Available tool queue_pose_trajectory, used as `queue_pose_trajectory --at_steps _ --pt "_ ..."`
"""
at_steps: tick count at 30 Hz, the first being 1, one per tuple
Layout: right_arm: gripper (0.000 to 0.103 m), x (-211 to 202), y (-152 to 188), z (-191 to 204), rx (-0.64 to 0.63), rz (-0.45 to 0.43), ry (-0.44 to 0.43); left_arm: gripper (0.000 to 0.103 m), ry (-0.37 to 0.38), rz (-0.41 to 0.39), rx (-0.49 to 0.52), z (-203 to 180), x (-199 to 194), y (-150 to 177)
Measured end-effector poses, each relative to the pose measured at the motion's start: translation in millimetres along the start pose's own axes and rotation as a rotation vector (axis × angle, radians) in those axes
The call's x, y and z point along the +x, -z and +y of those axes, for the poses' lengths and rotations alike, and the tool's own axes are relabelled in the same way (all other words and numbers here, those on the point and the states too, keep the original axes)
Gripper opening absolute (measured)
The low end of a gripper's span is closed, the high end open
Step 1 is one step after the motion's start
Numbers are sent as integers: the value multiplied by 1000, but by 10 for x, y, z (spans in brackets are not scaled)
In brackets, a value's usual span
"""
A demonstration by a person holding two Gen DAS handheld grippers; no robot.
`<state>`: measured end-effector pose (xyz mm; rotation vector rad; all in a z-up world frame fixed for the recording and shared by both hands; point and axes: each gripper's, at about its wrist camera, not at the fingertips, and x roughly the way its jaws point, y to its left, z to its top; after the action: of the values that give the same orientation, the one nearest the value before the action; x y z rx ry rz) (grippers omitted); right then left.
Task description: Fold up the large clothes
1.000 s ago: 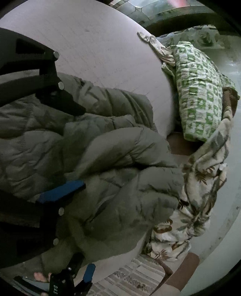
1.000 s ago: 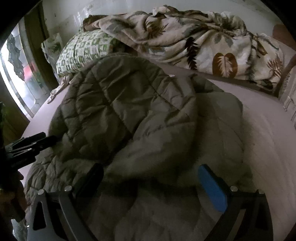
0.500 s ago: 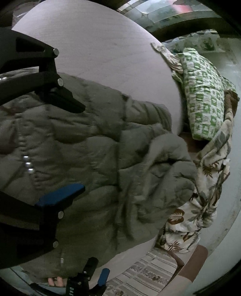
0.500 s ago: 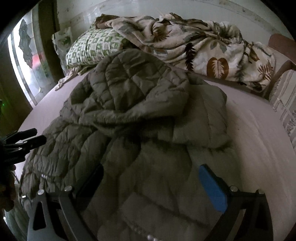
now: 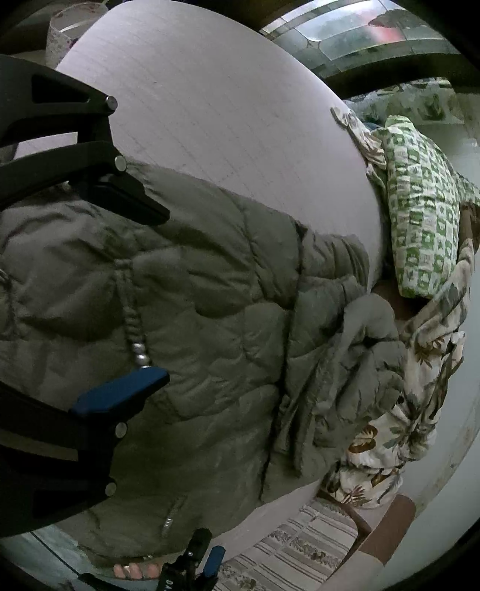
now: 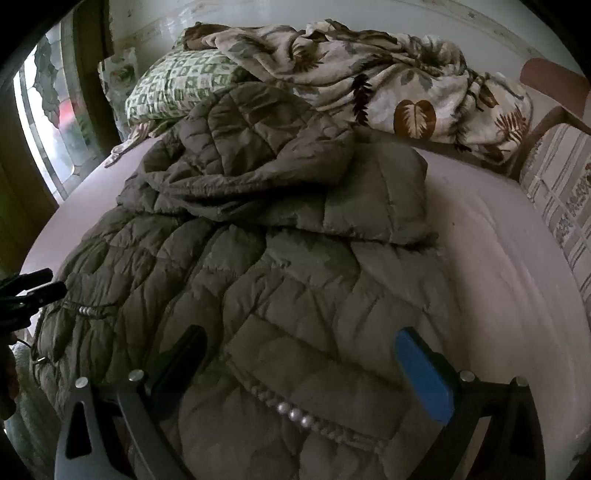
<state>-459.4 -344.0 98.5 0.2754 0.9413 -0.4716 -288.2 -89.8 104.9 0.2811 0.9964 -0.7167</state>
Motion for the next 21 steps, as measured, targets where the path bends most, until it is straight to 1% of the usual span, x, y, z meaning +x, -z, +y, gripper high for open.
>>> queue_pose_trajectory --at_steps 9,21 --pt "103 -123 173 -55 44 -10 -4 80 -19 3 -16 155 -139 173" --pt "103 -259 365 -94 33 2 20 80 -20 10 -26 232 -224 301"
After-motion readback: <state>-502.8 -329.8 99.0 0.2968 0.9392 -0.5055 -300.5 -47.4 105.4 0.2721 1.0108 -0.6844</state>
